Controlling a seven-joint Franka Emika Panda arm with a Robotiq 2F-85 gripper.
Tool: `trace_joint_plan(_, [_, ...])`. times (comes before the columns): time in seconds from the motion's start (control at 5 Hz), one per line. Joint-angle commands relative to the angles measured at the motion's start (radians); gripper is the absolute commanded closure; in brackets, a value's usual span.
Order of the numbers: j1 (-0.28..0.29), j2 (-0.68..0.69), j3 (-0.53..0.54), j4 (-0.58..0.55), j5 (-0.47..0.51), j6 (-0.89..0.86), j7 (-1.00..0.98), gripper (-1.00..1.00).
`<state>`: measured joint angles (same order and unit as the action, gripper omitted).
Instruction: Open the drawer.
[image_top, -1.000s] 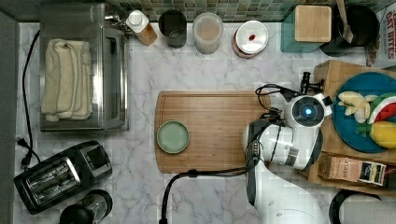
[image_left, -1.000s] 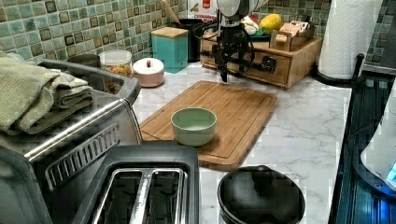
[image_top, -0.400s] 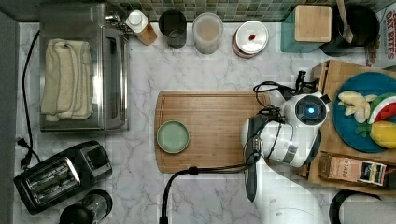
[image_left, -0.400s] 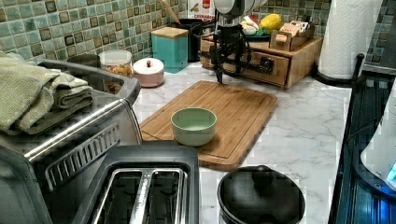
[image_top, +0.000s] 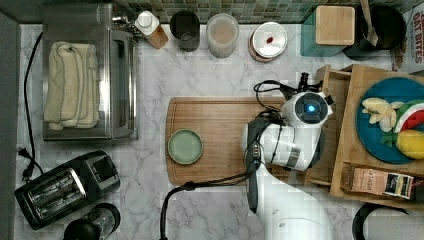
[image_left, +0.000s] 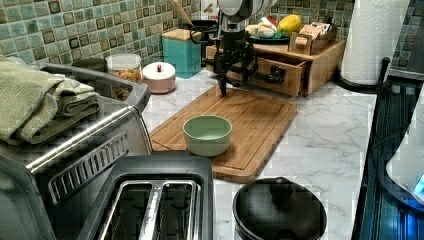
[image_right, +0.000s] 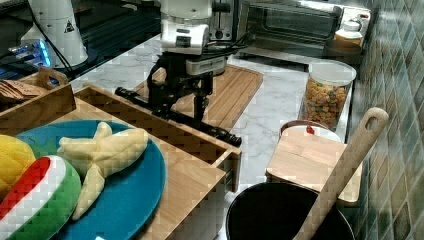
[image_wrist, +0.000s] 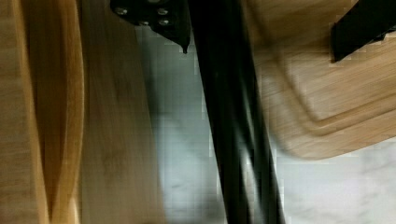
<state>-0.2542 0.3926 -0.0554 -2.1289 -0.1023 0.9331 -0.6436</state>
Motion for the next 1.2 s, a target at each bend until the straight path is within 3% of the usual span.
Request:
trace_joint_plan(0.2, [0.248, -0.005, 0.167, 0.106, -0.029, -0.006, 0.162, -1.0])
trace_joint_plan(0.6, [0.267, 0.054, 0.187, 0.201, 0.041, -0.027, 0.225, -1.0])
trace_joint_plan(1.2, [0.28, 0.053, 0.173, 0.201, 0.05, -0.026, 0.22, -1.0])
